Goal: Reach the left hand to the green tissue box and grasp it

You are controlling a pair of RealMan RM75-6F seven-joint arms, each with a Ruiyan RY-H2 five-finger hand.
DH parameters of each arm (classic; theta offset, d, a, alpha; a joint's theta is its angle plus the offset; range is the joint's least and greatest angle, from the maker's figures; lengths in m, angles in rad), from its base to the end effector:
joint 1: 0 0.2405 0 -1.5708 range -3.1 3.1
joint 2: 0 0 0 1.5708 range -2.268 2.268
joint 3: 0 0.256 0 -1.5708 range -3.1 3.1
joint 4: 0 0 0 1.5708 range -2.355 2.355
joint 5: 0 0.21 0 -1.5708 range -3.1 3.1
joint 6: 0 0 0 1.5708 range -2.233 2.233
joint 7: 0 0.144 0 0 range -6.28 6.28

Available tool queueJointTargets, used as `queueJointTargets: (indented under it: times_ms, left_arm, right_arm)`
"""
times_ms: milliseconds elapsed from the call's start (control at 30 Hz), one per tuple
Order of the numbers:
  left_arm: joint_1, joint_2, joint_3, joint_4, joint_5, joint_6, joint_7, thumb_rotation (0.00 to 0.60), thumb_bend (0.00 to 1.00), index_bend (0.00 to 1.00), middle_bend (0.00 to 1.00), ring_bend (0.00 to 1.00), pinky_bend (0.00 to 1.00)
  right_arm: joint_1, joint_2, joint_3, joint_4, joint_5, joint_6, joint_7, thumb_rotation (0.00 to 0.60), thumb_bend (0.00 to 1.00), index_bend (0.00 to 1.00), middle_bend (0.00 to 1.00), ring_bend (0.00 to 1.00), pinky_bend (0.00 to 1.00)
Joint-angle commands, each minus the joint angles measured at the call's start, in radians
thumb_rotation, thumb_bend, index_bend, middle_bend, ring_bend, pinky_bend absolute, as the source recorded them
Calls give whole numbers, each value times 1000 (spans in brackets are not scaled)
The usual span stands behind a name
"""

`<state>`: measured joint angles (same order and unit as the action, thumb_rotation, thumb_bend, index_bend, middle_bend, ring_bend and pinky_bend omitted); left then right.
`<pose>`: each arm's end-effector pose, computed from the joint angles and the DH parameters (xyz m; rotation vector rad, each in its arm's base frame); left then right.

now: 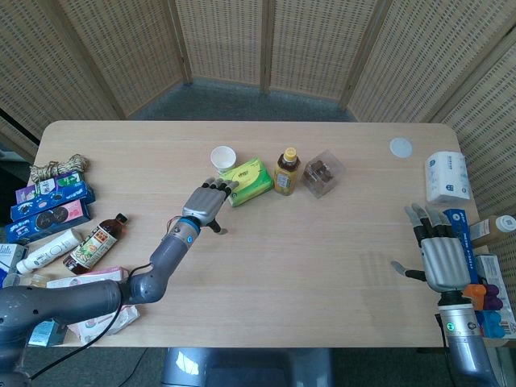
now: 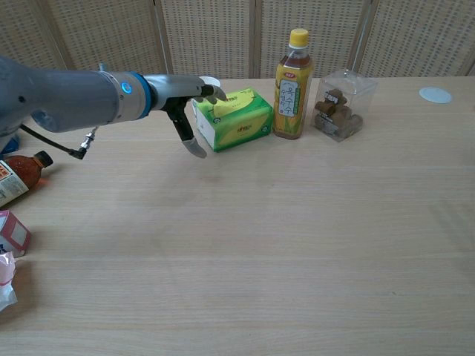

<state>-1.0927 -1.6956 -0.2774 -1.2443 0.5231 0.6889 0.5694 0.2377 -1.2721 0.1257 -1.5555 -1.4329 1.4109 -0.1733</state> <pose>-0.0767 0.4095 -0.0671 -1.9177 -1.1422 -0.7228 -0.2804 -0.2417 0.1190 1.4369 -0.7930 0.9345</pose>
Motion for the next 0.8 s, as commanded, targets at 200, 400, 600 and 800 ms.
queueJointTargets:
  times_ms: [200, 400, 600, 800]
  left_arm:
    - [-85, -67, 49, 96, -73, -69, 12, 600, 0, 0, 0, 0, 0]
    - [-76, 16, 93, -38, -95, -78, -7, 600, 0, 0, 48, 0, 0]
    - [-35, 172, 148, -275, -68, -136, -72, 600, 0, 0, 172, 0, 0]
    - [74, 354, 137, -505, 95, -201, -217, 600, 0, 0, 265, 51, 0]
  right_arm:
    - [-14, 15, -2, -19, -6, 19, 3, 526, 55, 0, 0, 0, 0]
    - [-12, 14, 3, -22, -8, 19, 8, 525, 56, 0, 0, 0, 0]
    - [-4, 9, 7, -31, -19, 19, 5, 520, 56, 0, 0, 0, 0]
    - [0, 14, 14, -49, -21, 20, -11, 522, 56, 0, 0, 0, 0]
